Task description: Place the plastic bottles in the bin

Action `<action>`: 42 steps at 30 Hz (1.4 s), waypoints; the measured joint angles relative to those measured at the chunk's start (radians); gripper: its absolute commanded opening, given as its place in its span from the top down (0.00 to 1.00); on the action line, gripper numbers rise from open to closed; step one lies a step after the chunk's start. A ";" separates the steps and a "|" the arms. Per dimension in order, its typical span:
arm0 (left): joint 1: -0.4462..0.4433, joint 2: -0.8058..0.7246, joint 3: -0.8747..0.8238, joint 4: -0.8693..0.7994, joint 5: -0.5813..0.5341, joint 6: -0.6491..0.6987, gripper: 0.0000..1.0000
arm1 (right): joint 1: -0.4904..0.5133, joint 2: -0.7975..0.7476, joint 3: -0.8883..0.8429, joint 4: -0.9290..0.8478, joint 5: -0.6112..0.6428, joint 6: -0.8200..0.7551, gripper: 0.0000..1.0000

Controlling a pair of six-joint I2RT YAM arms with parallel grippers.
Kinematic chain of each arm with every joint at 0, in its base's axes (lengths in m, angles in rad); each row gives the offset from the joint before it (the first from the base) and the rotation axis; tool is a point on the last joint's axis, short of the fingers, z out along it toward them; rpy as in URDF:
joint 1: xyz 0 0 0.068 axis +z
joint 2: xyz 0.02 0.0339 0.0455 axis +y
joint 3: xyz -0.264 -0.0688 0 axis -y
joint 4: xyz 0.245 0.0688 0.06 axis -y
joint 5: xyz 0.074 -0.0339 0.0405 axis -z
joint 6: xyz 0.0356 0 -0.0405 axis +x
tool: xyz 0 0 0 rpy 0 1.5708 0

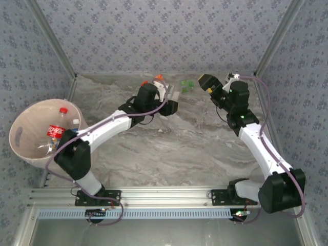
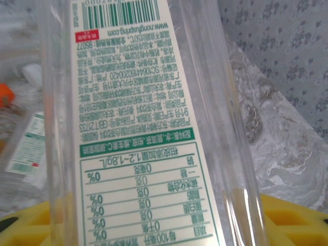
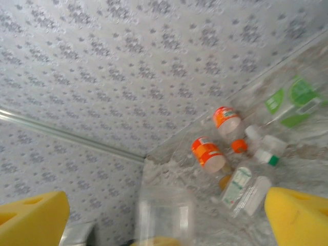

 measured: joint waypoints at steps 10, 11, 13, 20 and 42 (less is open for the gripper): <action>0.072 -0.336 -0.029 -0.140 -0.145 -0.001 0.42 | -0.038 -0.016 -0.103 -0.027 0.052 -0.097 0.00; 0.082 -0.363 -0.031 -0.158 -0.159 -0.001 0.42 | -0.039 -0.015 -0.107 -0.017 0.051 -0.100 0.00; 0.098 -0.422 -0.031 -0.201 -0.189 0.000 0.42 | -0.039 -0.007 -0.113 0.010 0.043 -0.106 0.00; 0.106 -0.554 0.015 -0.394 -0.327 0.019 0.43 | -0.039 0.037 -0.114 0.068 0.005 -0.106 0.00; 0.939 -0.662 0.207 -0.946 -0.196 0.267 0.45 | -0.041 0.077 -0.114 0.096 -0.039 -0.079 0.00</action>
